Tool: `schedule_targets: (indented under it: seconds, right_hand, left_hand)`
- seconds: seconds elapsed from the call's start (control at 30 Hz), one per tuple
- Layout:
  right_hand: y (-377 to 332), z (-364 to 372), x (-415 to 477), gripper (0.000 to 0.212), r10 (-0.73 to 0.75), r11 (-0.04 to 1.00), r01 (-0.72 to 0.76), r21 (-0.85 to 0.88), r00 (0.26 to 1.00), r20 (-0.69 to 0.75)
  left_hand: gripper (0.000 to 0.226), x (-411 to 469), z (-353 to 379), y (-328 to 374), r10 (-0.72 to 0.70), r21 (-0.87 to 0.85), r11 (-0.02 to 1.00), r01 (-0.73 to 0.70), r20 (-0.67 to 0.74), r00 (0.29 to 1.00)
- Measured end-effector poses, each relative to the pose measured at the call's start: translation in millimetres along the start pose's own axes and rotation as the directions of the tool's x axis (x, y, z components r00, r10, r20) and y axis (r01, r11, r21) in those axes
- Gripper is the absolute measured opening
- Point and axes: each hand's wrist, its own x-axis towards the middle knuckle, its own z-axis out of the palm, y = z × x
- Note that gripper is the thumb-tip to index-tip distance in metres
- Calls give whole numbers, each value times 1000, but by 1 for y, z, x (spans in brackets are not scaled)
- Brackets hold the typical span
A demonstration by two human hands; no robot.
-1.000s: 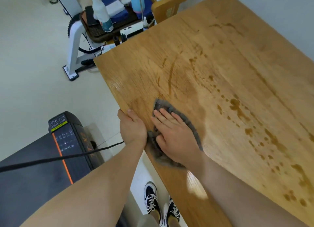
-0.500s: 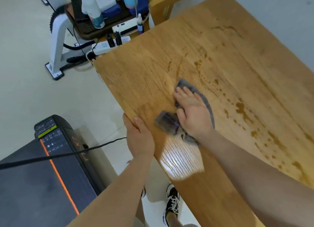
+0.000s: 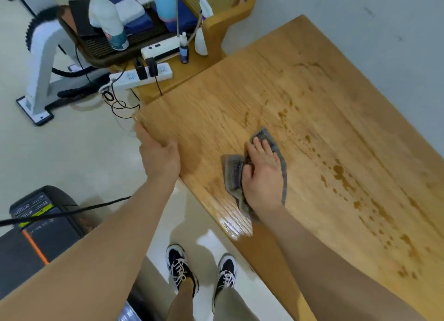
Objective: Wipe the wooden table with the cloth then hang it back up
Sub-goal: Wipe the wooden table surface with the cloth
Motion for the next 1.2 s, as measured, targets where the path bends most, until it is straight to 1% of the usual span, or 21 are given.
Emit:
schedule_targets:
  seconds: [0.03,0.07,0.13,0.2,0.23,0.33,0.37,0.43,0.5,0.53,0.57,0.63,0.73,0.77,0.87,0.93,1.0,1.07,1.13,1.17,1.2]
  right_hand:
    - [-10,5,-1,56,36,999,-36,-11,999,-17]
    - [-25,12,-1,58,16,1000,-16,-27,1000,-6]
    - [-56,29,0,60,-154,986,158,-53,985,78]
    - [-67,35,7,54,-315,942,328,-68,937,154]
    - [-64,33,14,51,-370,920,386,-63,912,176]
    - [-29,16,30,46,-478,866,496,-56,857,193]
    - [-18,11,31,46,-454,880,470,-63,874,174]
    - [-8,7,39,46,-321,939,333,-88,939,121]
    - [-29,18,52,48,-212,971,218,-102,975,65]
    - [-47,26,59,49,-199,975,204,-91,978,63]
    - [-66,33,66,50,-226,969,233,-77,970,90]
    - [-84,41,76,52,-358,926,373,-63,917,178]
    - [-55,25,91,55,-536,831,555,-34,816,216]
    - [-39,17,100,54,-537,832,554,-36,820,200]
    - [-22,7,138,50,-316,941,329,-73,937,152]
    - [-44,15,146,50,-221,966,231,-117,971,95]
    - [-69,27,134,50,-334,929,351,-119,931,145]
    - [-72,30,125,50,-517,827,555,-85,812,270]
    - [-57,20,142,50,-619,740,671,-48,708,340]
    - [-48,17,156,49,-635,733,679,-39,705,316]
    - [-40,13,171,49,-603,772,634,-43,752,265]
  left_hand:
    - [76,2,5,3,-27,-27,999,26,-23,999]
    - [75,5,9,6,-54,-60,997,50,-58,997]
    - [71,7,16,9,-34,-54,998,27,-133,991]
    - [65,3,19,7,67,22,998,-64,-181,981]
    - [62,3,20,7,95,53,995,-87,-193,977]
    - [61,6,23,5,70,135,990,-45,-187,980]
    - [61,5,21,3,77,162,985,-52,-153,985]
    - [62,4,19,2,118,188,978,-94,-115,986]
    - [61,3,18,1,136,202,973,-109,-123,983]
    - [61,6,17,-1,139,207,972,-110,-132,981]
    - [61,8,16,-2,137,200,974,-107,-139,981]
    - [61,10,16,-2,149,194,974,-120,-143,978]
    - [60,9,16,5,146,221,969,-113,-142,979]
    - [58,12,18,10,121,242,967,-80,-158,980]
    - [49,31,22,25,92,357,934,3,-251,964]
    - [44,45,25,27,126,443,897,14,-285,950]
    - [40,50,27,26,151,478,878,10,-299,942]
    - [36,50,29,25,160,476,879,11,-317,935]
    - [34,49,29,25,161,475,880,10,-319,934]
    - [33,49,30,26,165,476,880,4,-313,935]
    - [33,49,30,28,171,477,879,-5,-306,937]
